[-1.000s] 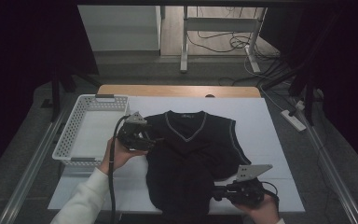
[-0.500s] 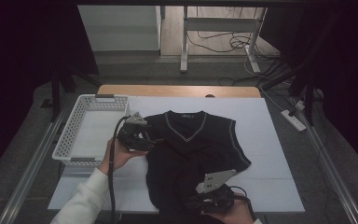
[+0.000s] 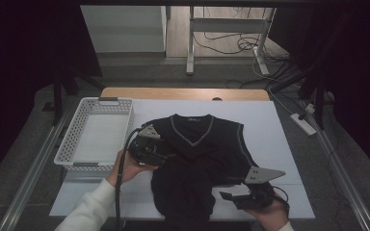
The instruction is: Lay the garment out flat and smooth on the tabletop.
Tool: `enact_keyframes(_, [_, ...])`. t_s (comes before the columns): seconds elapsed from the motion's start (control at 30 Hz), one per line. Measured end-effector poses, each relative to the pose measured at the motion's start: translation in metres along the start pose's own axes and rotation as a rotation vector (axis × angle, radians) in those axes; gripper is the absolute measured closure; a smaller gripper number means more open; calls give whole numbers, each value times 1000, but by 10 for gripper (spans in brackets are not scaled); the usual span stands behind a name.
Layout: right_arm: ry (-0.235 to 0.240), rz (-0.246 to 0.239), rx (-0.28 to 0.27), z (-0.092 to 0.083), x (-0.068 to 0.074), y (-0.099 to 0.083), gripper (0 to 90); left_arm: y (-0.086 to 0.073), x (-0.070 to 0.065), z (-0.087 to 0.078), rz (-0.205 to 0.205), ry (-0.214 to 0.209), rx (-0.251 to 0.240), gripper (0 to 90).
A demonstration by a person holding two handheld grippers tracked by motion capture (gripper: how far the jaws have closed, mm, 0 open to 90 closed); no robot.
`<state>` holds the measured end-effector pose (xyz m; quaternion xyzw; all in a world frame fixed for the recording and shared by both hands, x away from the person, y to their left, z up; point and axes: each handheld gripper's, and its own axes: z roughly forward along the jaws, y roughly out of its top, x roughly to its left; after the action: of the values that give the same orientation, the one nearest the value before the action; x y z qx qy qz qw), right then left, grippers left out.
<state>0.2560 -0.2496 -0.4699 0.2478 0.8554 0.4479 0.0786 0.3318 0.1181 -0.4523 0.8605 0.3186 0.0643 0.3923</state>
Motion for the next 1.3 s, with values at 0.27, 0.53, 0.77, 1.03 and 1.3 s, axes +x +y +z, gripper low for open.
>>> enact_keyframes(0.27, [-99, 57, 50, 8, -31, -11, 388, -8, -21, 13, 11, -81, 38, 233])
enact_keyframes(0.53, [-74, -27, 108, 39, -19, 2, 388, -20, -40, 38, 36, -147, 124, 210])
enact_keyframes(0.77, [-96, -88, 134, 65, -13, 12, 378, -26, -44, 53, 36, -167, 163, 229])
enact_keyframes(1.03, [-195, -153, 215, 88, -14, 14, 439, -33, -48, 61, 74, -203, 176, 628])
enact_keyframes(1.3, [-158, -113, 232, 79, -23, 14, 851, -35, -40, 47, 93, -201, 170, 853])
